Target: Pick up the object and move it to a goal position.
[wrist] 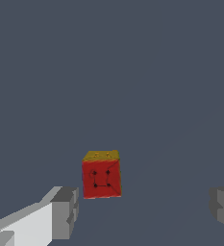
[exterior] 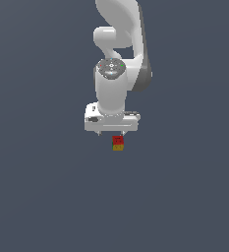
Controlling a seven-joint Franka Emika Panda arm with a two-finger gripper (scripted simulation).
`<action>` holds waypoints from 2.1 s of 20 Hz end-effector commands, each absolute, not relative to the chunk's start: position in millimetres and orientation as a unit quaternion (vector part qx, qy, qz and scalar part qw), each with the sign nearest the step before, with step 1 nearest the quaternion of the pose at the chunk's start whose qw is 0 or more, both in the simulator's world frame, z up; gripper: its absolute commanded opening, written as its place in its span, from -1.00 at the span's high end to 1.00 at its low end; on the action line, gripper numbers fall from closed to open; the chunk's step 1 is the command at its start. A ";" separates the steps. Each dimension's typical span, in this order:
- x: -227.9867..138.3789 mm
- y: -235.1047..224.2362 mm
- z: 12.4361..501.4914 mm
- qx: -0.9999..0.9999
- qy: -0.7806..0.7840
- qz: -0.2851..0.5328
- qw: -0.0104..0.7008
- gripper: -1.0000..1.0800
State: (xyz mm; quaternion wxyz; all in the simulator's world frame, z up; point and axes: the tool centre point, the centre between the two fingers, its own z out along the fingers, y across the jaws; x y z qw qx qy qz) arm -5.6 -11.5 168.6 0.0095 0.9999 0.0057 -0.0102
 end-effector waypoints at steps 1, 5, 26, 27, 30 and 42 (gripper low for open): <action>-5.6 -11.5 168.6 1.000 0.006 -0.010 0.009 -0.92; -7.6 -15.4 167.9 1.000 0.008 -0.015 0.013 -0.92; -14.2 -19.3 159.0 0.998 -0.047 -0.024 0.018 -0.92; -14.5 -18.6 157.9 0.998 -0.056 -0.023 0.018 -0.92; -15.5 -16.0 154.1 0.996 -0.087 -0.022 0.017 -0.92; -21.0 -4.0 135.5 0.970 -0.243 -0.017 0.011 -0.92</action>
